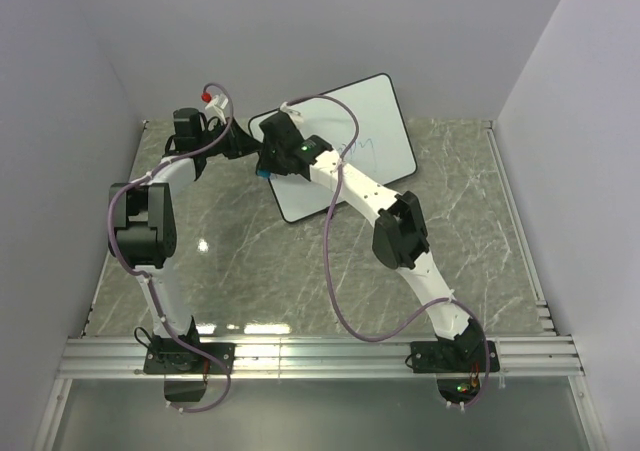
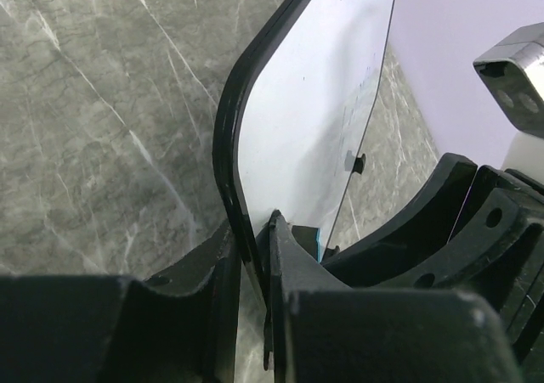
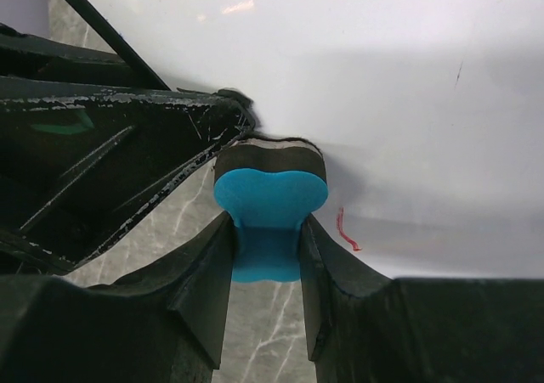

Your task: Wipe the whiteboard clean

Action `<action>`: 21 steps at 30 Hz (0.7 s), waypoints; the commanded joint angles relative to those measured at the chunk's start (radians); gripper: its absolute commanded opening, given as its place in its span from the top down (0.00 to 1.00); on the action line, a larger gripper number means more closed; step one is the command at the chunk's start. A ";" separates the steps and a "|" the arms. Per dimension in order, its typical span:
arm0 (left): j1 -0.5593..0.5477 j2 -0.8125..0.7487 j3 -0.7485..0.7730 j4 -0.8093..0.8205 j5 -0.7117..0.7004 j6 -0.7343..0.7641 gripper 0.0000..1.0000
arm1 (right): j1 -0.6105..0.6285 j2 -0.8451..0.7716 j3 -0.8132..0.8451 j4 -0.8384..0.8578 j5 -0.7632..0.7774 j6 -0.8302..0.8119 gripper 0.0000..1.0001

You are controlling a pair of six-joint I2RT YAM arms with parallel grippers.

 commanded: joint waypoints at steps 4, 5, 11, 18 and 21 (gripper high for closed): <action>-0.072 -0.037 0.009 -0.122 0.148 0.078 1.00 | -0.089 0.085 0.038 -0.014 0.016 0.083 1.00; -0.072 -0.035 0.016 -0.123 0.151 0.078 0.99 | -0.096 0.093 0.024 -0.037 -0.042 0.099 1.00; -0.074 -0.030 0.041 -0.143 0.166 0.084 1.00 | -0.078 0.113 -0.036 -0.247 -0.036 0.124 1.00; -0.086 -0.024 0.087 -0.180 0.165 0.099 1.00 | -0.058 0.105 -0.042 -0.435 -0.038 0.081 1.00; -0.091 -0.027 0.101 -0.192 0.159 0.105 1.00 | -0.037 0.090 -0.089 -0.479 -0.033 0.047 1.00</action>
